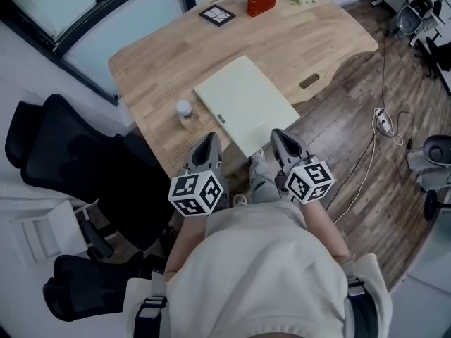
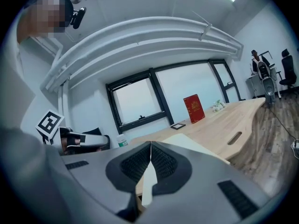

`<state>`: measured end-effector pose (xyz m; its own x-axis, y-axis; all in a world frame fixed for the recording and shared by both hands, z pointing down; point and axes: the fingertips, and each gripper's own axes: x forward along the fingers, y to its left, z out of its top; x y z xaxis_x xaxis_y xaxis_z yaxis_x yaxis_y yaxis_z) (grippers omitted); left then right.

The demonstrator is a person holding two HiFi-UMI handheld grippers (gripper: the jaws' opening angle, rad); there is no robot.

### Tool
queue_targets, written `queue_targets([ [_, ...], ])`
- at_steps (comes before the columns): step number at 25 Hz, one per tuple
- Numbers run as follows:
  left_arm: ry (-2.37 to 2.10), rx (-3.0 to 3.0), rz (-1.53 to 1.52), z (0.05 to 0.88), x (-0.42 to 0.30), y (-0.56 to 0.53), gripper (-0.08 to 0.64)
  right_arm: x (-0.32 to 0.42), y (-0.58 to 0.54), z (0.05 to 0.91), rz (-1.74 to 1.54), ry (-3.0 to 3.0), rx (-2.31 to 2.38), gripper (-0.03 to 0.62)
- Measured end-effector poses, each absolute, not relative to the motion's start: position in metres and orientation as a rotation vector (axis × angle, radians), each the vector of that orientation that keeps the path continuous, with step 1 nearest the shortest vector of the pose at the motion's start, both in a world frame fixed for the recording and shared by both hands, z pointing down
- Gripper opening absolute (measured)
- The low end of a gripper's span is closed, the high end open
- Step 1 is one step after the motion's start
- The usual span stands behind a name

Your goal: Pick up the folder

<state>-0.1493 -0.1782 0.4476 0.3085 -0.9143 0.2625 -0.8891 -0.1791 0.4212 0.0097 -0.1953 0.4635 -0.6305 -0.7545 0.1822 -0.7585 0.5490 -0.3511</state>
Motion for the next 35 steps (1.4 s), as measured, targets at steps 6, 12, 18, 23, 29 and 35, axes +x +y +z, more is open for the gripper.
queue_targets([
  [6,-1.587,2.067,-0.073,0.452,-0.143,-0.189,0.021,0.023,-0.202,0.500,0.861,-2.744,1.288,0.017],
  [12,-1.588,2.074,-0.064,0.452,-0.137,-0.200,0.021,0.041,-0.210,0.539,1.166,-2.695,1.289,0.018],
  [18,-1.596,2.075,-0.051,0.454,-0.134,-0.207,0.021,0.062,-0.215,0.575,1.513,-2.626,1.314,0.018],
  [23,-1.591,2.078,-0.039,0.455,-0.132,-0.210,0.021,0.075,-0.219,0.593,1.852,-2.579,1.313,0.089],
  [29,-1.593,2.078,-0.030,0.456,-0.130,-0.214,0.021,0.094,-0.229,0.614,2.103,-2.548,1.349,0.184],
  [35,-1.591,2.073,-0.009,0.459,-0.128,-0.217,0.021,0.099,-0.237,0.631,2.247,-2.496,1.328,0.334],
])
